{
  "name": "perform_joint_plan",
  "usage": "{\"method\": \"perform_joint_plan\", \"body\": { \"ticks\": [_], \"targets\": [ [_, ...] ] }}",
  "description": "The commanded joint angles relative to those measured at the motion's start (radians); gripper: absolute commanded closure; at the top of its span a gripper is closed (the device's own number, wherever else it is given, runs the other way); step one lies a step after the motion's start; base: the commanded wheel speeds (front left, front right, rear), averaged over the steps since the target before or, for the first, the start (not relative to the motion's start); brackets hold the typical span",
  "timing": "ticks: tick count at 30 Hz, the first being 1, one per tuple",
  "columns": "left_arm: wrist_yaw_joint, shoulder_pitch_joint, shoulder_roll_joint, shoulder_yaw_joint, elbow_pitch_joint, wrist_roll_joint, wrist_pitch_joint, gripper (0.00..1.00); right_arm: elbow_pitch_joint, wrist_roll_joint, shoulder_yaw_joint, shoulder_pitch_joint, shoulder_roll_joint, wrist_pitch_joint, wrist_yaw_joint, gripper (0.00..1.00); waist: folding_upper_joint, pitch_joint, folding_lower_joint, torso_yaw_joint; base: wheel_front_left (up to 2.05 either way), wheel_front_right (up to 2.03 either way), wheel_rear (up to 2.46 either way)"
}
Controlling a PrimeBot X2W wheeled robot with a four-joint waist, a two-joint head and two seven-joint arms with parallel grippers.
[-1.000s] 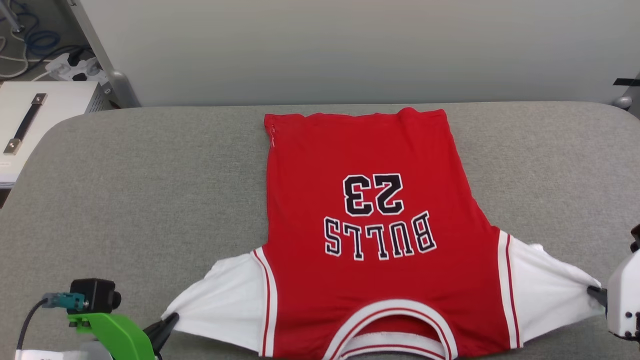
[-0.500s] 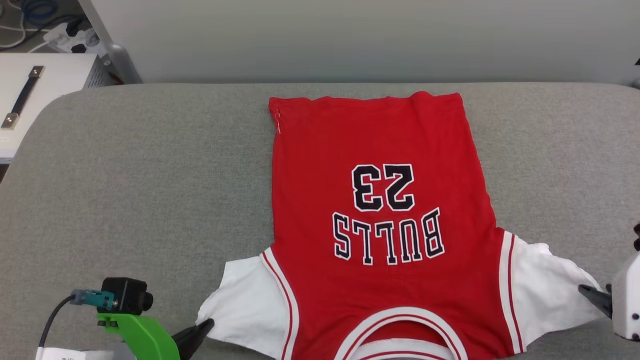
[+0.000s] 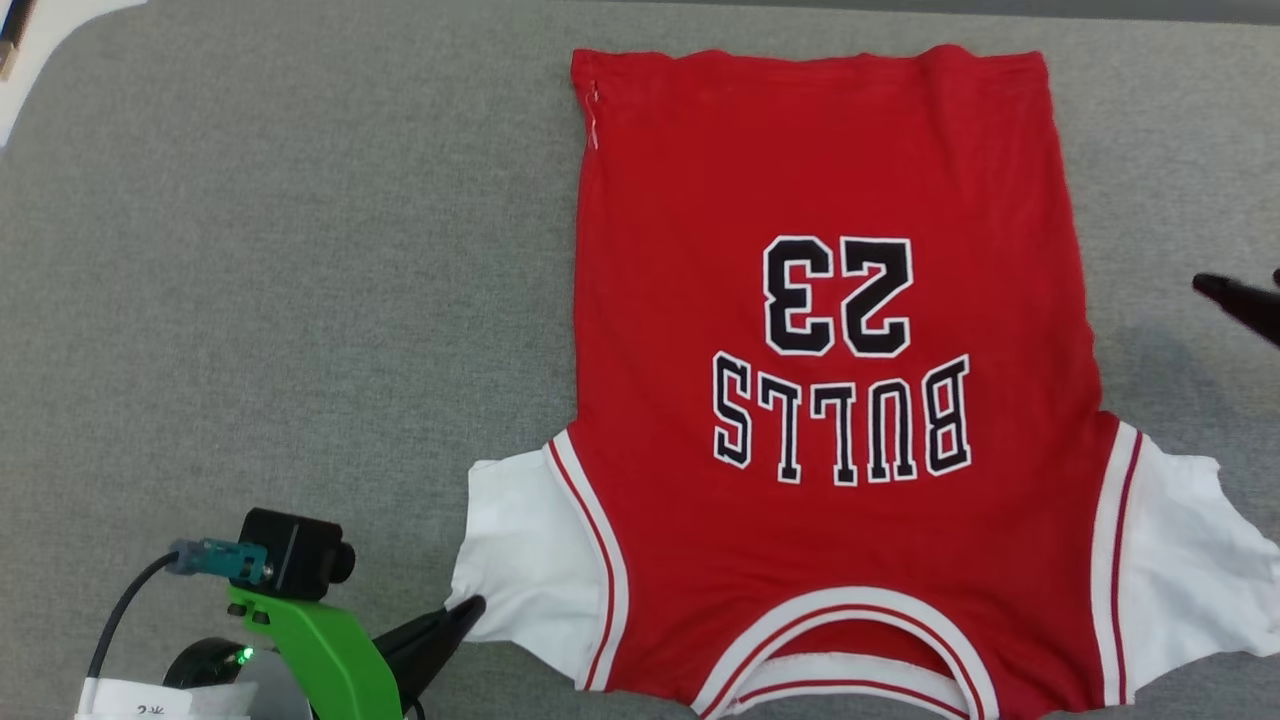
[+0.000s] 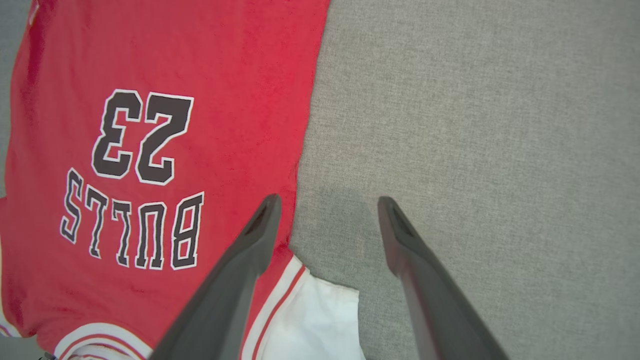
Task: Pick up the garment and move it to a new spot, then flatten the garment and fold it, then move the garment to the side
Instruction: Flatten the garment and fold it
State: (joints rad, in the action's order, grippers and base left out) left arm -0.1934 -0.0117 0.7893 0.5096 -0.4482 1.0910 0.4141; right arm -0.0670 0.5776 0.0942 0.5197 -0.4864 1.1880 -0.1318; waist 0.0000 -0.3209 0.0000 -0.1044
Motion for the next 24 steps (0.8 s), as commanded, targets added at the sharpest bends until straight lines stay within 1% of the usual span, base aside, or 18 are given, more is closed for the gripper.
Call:
{"method": "perform_joint_plan", "body": {
  "ticks": [1,6,9,12,18,24],
  "targets": [
    [0.004,0.025,-0.004,0.001,-0.008,-0.013,-0.005,1.0,0.017,-0.019,0.002,0.055,-0.003,0.024,0.001,0.0,0.0,-0.132,0.0,-0.093,0.0,0.0,0.0],
    [0.031,0.069,-0.029,0.023,-0.012,-0.045,-0.014,1.0,0.111,-0.1,-0.011,0.254,-0.01,0.103,0.001,0.0,0.0,-0.213,0.0,-0.158,0.0,0.0,0.0],
    [0.047,0.094,-0.05,0.037,-0.01,-0.058,-0.019,1.0,0.171,-0.152,-0.024,0.352,-0.026,0.121,0.001,0.0,0.0,-0.25,0.0,-0.191,0.0,0.0,0.0],
    [0.072,0.126,-0.081,0.042,-0.004,-0.068,-0.043,1.0,0.224,-0.204,-0.043,0.436,-0.046,0.112,0.001,0.0,0.0,-0.284,0.0,-0.223,0.0,0.0,0.0],
    [0.112,0.174,-0.125,0.053,0.029,-0.094,-0.085,1.0,0.322,-0.262,-0.08,0.548,-0.078,0.099,0.001,0.0,0.0,-0.329,0.0,-0.264,0.0,0.0,0.0],
    [0.141,0.204,-0.157,0.074,0.063,-0.106,-0.1,1.0,0.386,-0.288,-0.079,0.597,-0.081,0.08,0.001,0.0,0.0,-0.359,0.0,-0.288,0.0,0.0,0.0]
  ]
}}
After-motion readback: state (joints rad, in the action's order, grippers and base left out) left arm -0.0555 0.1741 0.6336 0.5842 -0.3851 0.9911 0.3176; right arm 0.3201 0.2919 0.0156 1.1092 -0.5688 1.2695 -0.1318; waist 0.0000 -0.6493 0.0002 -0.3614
